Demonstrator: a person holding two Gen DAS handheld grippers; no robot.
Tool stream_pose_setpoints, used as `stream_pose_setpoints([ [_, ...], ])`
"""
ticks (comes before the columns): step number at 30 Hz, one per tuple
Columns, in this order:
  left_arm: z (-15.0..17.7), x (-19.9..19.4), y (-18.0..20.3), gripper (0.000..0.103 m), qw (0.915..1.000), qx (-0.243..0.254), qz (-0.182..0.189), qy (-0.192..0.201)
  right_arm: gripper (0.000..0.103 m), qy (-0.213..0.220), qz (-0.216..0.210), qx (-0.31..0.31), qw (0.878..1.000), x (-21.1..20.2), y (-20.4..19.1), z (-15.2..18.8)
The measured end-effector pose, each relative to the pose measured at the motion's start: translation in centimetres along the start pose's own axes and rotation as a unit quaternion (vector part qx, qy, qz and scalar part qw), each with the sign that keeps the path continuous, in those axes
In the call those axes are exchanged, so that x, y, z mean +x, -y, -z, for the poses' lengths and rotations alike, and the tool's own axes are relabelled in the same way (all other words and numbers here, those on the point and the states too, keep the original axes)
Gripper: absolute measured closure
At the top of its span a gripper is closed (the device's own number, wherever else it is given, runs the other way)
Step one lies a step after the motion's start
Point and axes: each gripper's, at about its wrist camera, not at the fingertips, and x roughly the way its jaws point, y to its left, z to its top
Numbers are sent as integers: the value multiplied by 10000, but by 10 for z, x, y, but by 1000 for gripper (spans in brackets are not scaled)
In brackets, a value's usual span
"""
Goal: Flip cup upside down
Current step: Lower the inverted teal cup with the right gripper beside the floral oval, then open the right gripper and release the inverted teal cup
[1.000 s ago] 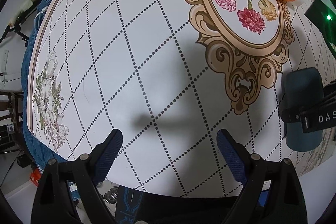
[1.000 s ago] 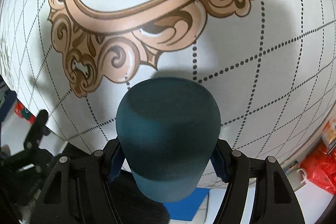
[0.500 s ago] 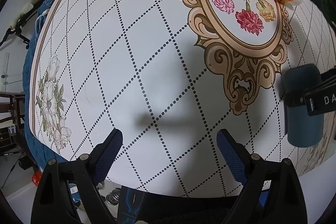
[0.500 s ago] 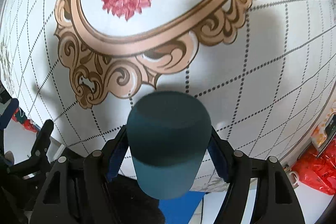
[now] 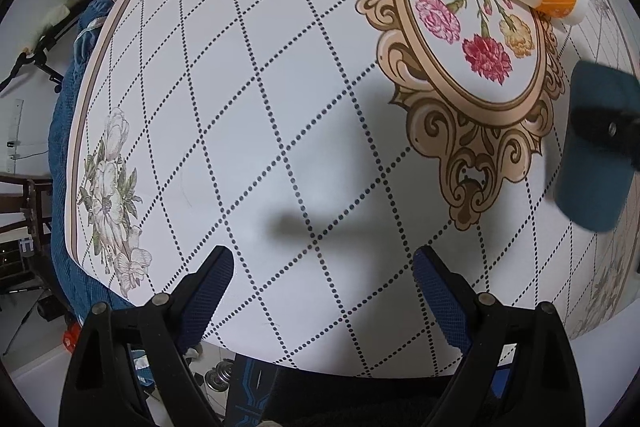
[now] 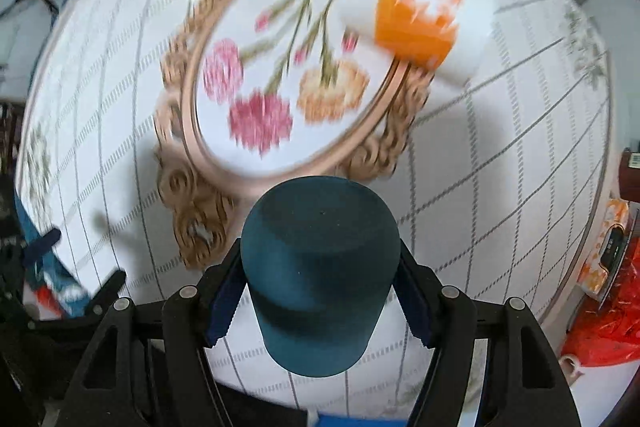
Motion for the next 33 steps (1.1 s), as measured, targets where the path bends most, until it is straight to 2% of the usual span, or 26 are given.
stream_pose_setpoints([
  [4, -8, -5, -4, 11, 10000, -9, -7, 34, 32, 1165, 172, 214, 9928, -26, -2, 0],
  [7, -14, -7, -5, 11, 10000, 16, -55, 72, 32, 1848, 251, 359, 9818, -15, -2, 12],
  [10, -20, -10, -4, 11, 9998, 88, -116, 110, 32, 2235, 224, 502, 9732, -5, -5, 21],
  [17, -27, -21, 0, 11, 9994, 245, -185, 183, 32, 2478, 140, 775, 9656, 6, -8, 48],
  [26, -21, -35, 10, 11, 9983, 408, -158, 384, 31, 2283, 126, 887, 9695, 10, -8, 64],
  [27, -22, -38, 12, 11, 9982, 420, -143, 403, 30, 2246, 103, 914, 9701, 10, -7, 65],
  [29, -23, -45, 15, 11, 9978, 454, -103, 475, 15, 2150, 37, 1039, 9711, 8, -4, 69],
  [31, -23, -56, 15, 11, 9969, 508, -76, 599, 14, 2164, -34, 1156, 9694, -1, -1, 76],
  [33, -23, -67, 18, 11, 9956, 574, -60, 735, 9, 2135, -1, 1232, 9691, -11, 2, 83],
])
